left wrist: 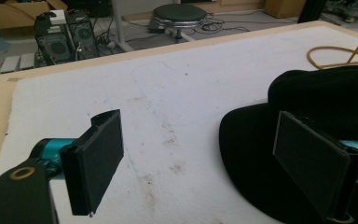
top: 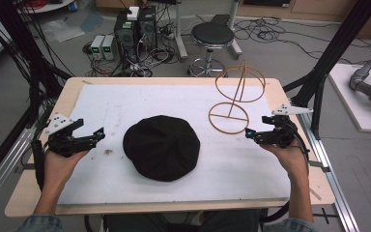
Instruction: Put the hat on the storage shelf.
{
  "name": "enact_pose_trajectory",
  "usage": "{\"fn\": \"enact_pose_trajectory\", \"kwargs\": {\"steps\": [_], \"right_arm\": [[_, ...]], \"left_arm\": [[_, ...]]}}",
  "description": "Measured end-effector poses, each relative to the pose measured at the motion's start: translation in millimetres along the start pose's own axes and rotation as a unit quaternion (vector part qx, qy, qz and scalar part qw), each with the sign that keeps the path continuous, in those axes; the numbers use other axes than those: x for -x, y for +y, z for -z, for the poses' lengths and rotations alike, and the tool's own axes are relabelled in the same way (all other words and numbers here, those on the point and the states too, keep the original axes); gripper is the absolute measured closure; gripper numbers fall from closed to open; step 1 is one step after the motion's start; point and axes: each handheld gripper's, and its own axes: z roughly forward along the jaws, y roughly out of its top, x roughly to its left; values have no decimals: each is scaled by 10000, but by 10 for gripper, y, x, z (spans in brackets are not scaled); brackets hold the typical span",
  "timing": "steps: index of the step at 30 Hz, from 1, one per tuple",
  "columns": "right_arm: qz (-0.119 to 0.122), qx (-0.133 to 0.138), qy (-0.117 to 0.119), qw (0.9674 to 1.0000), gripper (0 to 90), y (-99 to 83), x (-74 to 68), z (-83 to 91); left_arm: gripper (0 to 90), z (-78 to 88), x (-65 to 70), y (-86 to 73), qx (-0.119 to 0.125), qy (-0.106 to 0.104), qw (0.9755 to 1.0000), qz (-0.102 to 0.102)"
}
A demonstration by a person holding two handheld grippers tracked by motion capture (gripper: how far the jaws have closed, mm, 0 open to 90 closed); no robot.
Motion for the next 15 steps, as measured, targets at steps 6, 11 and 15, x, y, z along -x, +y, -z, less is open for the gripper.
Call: {"fn": "enact_pose_trajectory", "kwargs": {"steps": [6,11,15], "right_arm": [[-37,33,-27,10000,101,1,11,19],[-24,37,-31,10000,101,0,5,34],[-44,58,-45,10000,101,-2,17,41]], "left_arm": [[166,4,6,-4,-10,12,10000,-12],[166,0,10,2,6,3,10000,-20],[166,1,0,2,16,4,10000,-9]]}}
